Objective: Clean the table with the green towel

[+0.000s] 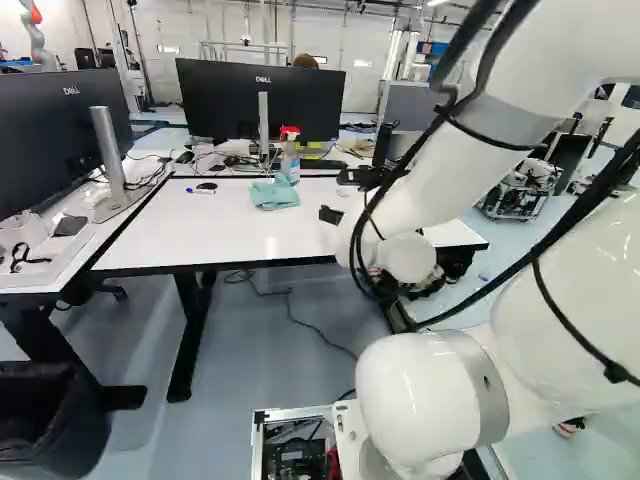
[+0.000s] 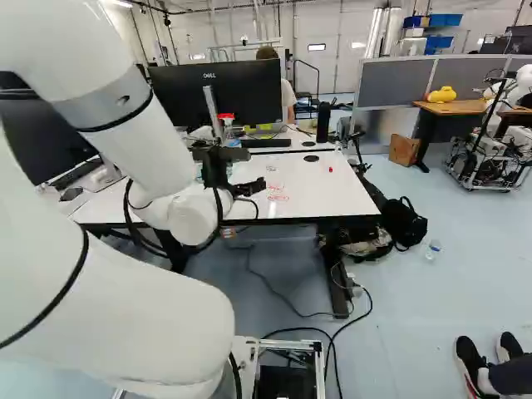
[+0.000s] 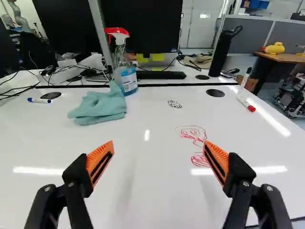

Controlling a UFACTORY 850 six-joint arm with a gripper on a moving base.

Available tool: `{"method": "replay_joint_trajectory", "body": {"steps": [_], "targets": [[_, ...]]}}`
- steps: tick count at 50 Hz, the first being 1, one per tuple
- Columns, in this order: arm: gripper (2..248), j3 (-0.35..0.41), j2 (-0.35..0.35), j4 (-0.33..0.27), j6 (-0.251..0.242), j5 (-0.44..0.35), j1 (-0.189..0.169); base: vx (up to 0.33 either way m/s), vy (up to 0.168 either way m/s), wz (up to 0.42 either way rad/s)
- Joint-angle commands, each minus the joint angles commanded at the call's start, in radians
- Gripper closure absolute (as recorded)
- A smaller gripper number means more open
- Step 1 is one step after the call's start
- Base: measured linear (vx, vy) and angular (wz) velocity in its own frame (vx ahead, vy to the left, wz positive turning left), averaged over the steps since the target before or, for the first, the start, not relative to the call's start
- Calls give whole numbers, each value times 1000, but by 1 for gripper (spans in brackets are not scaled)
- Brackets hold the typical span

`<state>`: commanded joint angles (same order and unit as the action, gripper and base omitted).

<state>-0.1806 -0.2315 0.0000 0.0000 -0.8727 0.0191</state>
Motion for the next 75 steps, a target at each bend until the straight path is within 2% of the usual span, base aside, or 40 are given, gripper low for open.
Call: {"method": "replay_joint_trajectory", "body": {"steps": [32, 75], "targets": [[3, -172, 102, 0, 0, 0, 61, 0, 0, 0], [3, -395, 325, 0, 0, 0, 146, 0, 0, 0]]}}
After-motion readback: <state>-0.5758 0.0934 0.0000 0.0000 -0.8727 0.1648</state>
